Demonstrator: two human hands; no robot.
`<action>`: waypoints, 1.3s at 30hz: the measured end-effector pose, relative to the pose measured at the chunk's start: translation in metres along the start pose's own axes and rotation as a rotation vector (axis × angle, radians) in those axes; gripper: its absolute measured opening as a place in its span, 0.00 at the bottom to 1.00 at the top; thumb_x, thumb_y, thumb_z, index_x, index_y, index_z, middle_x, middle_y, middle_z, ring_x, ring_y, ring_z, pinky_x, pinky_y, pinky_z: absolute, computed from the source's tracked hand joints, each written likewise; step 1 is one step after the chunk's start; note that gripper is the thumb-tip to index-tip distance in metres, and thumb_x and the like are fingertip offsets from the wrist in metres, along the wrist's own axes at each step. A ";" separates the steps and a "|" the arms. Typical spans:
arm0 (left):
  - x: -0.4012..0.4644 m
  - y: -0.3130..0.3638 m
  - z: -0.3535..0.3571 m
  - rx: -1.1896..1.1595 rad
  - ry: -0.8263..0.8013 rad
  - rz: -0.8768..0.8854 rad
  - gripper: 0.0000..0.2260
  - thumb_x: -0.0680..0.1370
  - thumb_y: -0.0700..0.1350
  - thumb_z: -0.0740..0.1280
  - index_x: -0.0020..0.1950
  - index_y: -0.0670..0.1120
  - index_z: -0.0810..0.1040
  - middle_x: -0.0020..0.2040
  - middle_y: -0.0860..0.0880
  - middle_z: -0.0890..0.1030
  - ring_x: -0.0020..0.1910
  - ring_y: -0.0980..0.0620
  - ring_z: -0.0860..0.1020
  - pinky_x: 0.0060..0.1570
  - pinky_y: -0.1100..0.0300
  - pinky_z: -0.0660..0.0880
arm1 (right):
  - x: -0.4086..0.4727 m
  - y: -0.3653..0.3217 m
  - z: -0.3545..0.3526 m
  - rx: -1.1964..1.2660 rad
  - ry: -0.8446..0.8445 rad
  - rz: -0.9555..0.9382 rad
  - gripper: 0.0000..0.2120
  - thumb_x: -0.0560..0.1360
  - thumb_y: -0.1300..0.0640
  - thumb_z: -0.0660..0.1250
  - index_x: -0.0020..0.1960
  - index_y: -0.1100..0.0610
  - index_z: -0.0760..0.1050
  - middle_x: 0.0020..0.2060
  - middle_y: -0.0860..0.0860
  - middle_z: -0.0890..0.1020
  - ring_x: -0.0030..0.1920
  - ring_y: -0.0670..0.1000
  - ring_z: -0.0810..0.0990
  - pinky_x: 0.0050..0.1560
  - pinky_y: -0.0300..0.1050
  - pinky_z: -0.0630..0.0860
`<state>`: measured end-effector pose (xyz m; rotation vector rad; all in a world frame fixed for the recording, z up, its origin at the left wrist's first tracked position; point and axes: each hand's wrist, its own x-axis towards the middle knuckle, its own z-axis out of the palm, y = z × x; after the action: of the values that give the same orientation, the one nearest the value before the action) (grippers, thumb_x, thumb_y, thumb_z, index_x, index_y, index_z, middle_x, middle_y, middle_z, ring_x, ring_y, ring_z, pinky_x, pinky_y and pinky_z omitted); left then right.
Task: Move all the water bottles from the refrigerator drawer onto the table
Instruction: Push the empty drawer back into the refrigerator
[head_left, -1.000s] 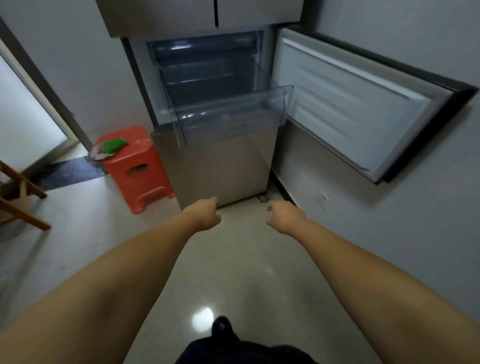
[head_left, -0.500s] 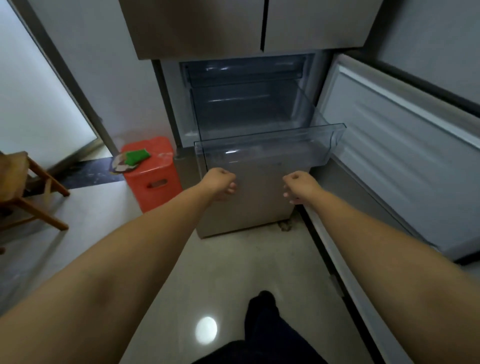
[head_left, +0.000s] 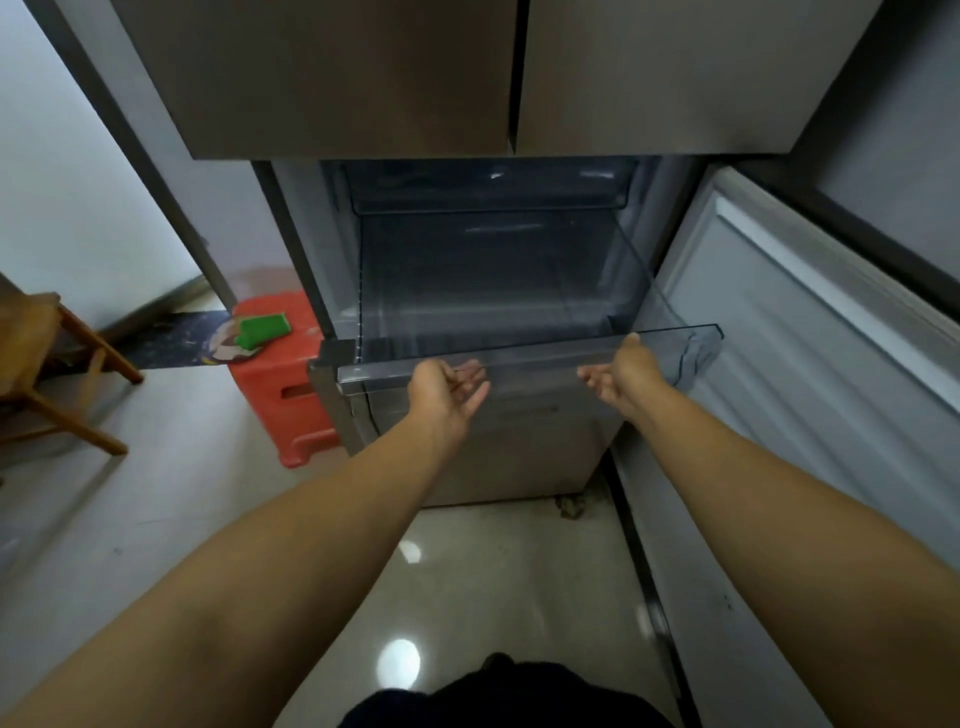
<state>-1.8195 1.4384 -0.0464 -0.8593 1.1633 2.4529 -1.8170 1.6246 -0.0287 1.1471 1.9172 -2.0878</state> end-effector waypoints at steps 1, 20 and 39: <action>0.001 -0.003 0.004 -0.032 0.010 0.013 0.13 0.73 0.33 0.49 0.46 0.37 0.73 0.44 0.41 0.78 0.44 0.47 0.78 0.64 0.49 0.72 | 0.005 -0.002 0.000 0.037 -0.015 -0.004 0.28 0.84 0.46 0.41 0.79 0.59 0.45 0.55 0.67 0.79 0.32 0.51 0.75 0.23 0.35 0.73; 0.070 0.086 0.042 -0.077 -0.117 0.059 0.15 0.78 0.32 0.46 0.46 0.36 0.72 0.47 0.40 0.76 0.62 0.43 0.73 0.69 0.45 0.66 | 0.075 -0.067 0.047 0.496 -0.319 0.071 0.25 0.85 0.54 0.46 0.78 0.62 0.44 0.69 0.69 0.67 0.63 0.63 0.76 0.54 0.56 0.77; 0.176 0.147 0.089 0.180 -0.056 -0.006 0.21 0.74 0.25 0.43 0.52 0.41 0.71 0.71 0.40 0.69 0.71 0.43 0.68 0.65 0.40 0.67 | 0.155 -0.130 0.094 0.362 -0.305 -0.008 0.18 0.82 0.70 0.48 0.71 0.68 0.62 0.48 0.60 0.79 0.46 0.55 0.80 0.50 0.55 0.78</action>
<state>-2.0638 1.4164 -0.0242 -0.7357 1.3347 2.3089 -2.0394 1.6328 -0.0155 0.8035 1.4533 -2.5114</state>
